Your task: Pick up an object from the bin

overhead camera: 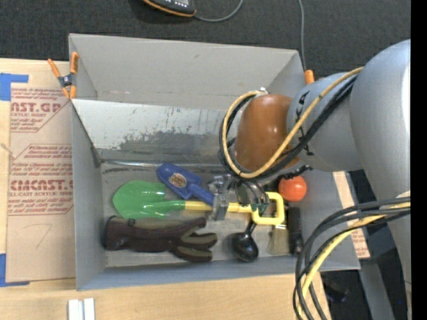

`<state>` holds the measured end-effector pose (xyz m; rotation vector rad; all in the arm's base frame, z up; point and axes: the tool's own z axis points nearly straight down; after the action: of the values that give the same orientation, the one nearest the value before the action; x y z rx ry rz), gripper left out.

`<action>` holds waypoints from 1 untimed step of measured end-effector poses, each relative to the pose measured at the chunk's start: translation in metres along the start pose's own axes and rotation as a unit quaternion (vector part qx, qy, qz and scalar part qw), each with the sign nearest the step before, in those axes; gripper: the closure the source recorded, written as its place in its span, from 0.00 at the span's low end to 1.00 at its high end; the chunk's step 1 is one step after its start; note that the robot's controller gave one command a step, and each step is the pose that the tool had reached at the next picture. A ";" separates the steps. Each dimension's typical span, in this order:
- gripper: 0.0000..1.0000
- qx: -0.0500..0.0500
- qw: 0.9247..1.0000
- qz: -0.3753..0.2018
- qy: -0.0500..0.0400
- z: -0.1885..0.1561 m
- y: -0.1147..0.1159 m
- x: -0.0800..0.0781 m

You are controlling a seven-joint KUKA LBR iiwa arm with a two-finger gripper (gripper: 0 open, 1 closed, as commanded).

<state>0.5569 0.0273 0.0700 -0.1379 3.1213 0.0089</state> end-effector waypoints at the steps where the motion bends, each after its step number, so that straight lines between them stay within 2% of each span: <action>1: 1.00 0.000 1.000 0.000 0.000 0.000 0.000 0.000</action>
Offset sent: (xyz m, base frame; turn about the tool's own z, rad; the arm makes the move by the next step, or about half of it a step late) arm -0.0213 0.0108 0.0000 -0.1775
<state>0.5569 0.0273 0.0700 -0.1378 3.1214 0.0089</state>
